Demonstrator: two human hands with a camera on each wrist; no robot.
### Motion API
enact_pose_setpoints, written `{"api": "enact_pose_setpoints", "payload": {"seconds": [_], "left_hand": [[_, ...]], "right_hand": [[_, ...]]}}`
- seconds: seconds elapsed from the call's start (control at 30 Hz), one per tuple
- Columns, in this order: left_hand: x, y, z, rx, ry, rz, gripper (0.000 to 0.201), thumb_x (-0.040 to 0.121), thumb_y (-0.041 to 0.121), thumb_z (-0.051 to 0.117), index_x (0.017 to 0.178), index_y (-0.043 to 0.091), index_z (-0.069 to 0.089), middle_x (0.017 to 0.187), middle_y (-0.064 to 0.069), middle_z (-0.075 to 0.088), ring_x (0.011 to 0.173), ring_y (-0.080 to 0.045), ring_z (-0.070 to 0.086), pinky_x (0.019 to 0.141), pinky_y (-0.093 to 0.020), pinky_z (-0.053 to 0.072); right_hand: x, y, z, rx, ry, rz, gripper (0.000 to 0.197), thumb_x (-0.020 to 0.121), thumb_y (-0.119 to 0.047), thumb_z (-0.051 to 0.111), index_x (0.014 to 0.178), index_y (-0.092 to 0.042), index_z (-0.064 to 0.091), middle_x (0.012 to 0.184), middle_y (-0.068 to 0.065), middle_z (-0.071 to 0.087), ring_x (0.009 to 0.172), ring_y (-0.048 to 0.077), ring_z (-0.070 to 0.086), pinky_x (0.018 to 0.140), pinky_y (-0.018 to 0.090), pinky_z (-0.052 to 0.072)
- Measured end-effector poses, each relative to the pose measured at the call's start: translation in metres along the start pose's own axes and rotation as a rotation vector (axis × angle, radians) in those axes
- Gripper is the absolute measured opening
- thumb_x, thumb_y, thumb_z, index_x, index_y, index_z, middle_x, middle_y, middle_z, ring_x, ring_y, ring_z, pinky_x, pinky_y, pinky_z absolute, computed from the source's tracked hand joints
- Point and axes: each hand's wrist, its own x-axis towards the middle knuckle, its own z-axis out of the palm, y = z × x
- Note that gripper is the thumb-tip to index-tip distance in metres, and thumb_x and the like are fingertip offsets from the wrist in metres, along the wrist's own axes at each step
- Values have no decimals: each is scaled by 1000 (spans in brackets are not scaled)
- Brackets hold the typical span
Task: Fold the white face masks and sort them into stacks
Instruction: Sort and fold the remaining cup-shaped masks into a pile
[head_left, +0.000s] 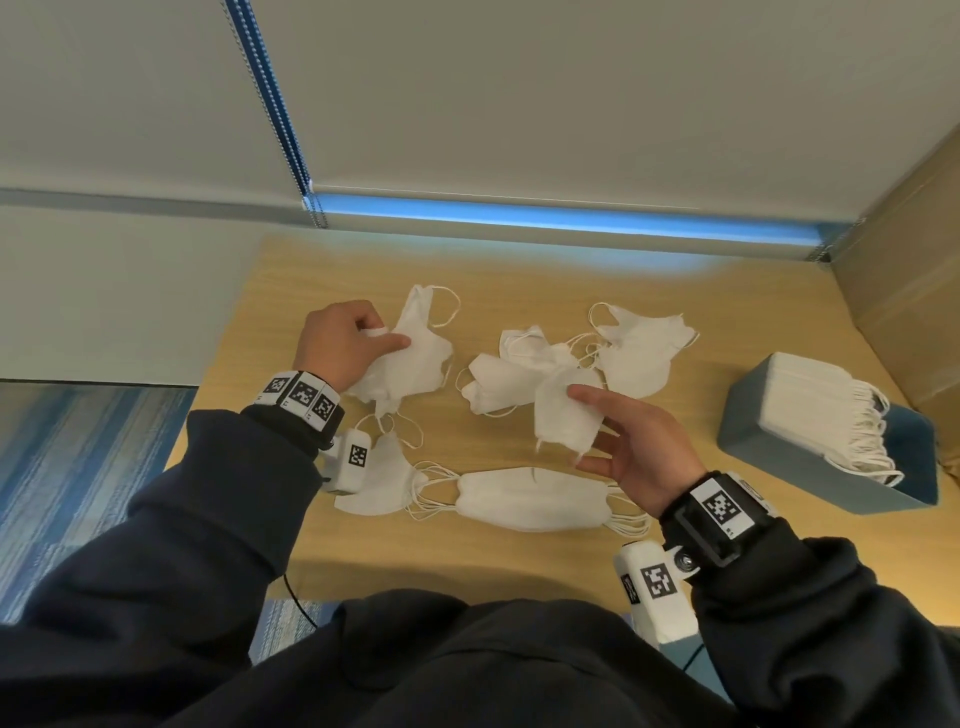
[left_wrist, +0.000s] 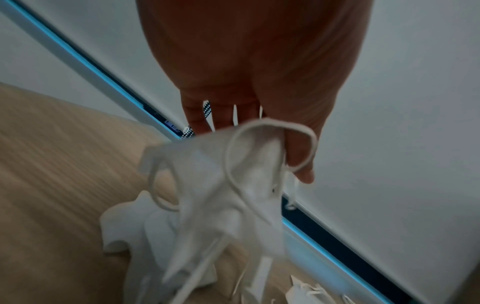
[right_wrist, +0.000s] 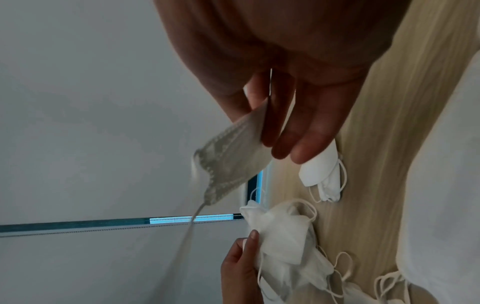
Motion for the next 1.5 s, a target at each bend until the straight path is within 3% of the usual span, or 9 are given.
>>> {"api": "enact_pose_setpoints", "payload": {"seconds": [0.17, 0.37, 0.53, 0.67, 0.83, 0.93, 1.1, 1.23, 1.5], "left_hand": [[4, -15, 4, 28, 6, -8, 26, 85, 41, 79, 86, 17, 71, 83, -1, 71, 75, -19, 61, 64, -29, 45], [2, -42, 1, 239, 147, -102, 46, 91, 32, 71, 134, 24, 58, 141, -10, 51, 123, -34, 54, 103, -49, 46], [-22, -19, 37, 273, -198, 89, 30, 93, 40, 66, 119, 25, 66, 109, 3, 70, 96, -19, 66, 84, -35, 53], [-27, -4, 68, 405, -283, 16, 77, 75, 74, 69, 134, 31, 46, 123, 6, 54, 102, -21, 62, 81, -39, 53], [-16, 2, 72, 559, -255, -15, 39, 89, 43, 62, 124, 27, 63, 113, -2, 64, 93, -26, 64, 76, -36, 53], [-9, 4, 51, 355, -96, -120, 20, 87, 32, 62, 104, 24, 71, 88, -3, 68, 75, -26, 60, 66, -31, 47], [-17, 16, 14, -468, 156, -351, 32, 78, 20, 58, 108, 12, 66, 110, -11, 69, 98, -35, 67, 77, -44, 61], [-61, 53, 17, -939, -42, -433, 35, 89, 4, 58, 122, 16, 59, 127, -6, 61, 107, -34, 66, 72, -42, 63], [-108, 91, 39, -1048, -283, -373, 18, 91, 9, 71, 109, 8, 73, 112, -13, 76, 109, -35, 70, 90, -47, 57]], "right_hand": [[8, 9, -3, -1, 86, -14, 30, 91, 3, 65, 117, -11, 71, 112, 18, 70, 87, 29, 69, 65, 43, 63], [7, 12, -4, 4, 129, -48, 61, 87, 9, 65, 135, -26, 56, 116, 11, 68, 84, 27, 64, 53, 33, 53], [9, 17, -5, -3, 120, -11, 62, 85, 6, 68, 138, -24, 54, 120, 16, 71, 88, 28, 70, 59, 36, 57], [7, 16, 0, -27, 98, -8, 41, 88, 4, 64, 125, -10, 68, 116, 17, 73, 87, 31, 68, 64, 36, 56], [0, 15, 1, -5, 106, -15, 26, 91, 1, 63, 114, -5, 74, 112, 14, 76, 97, 30, 72, 92, 48, 56], [-5, 13, -5, -10, 111, -37, 26, 92, -2, 63, 115, -4, 73, 113, 13, 76, 97, 28, 73, 90, 45, 57], [-9, 13, -13, -8, 91, -47, 29, 92, -6, 66, 120, -10, 72, 118, 11, 74, 107, 31, 70, 92, 49, 58], [-7, 11, -8, -7, 65, -53, 29, 92, -4, 66, 120, -9, 71, 118, 12, 74, 104, 31, 70, 80, 42, 60], [0, 14, 5, 13, 107, -46, 20, 90, -8, 70, 110, -11, 69, 104, 8, 75, 89, 24, 69, 80, 41, 56]]}}
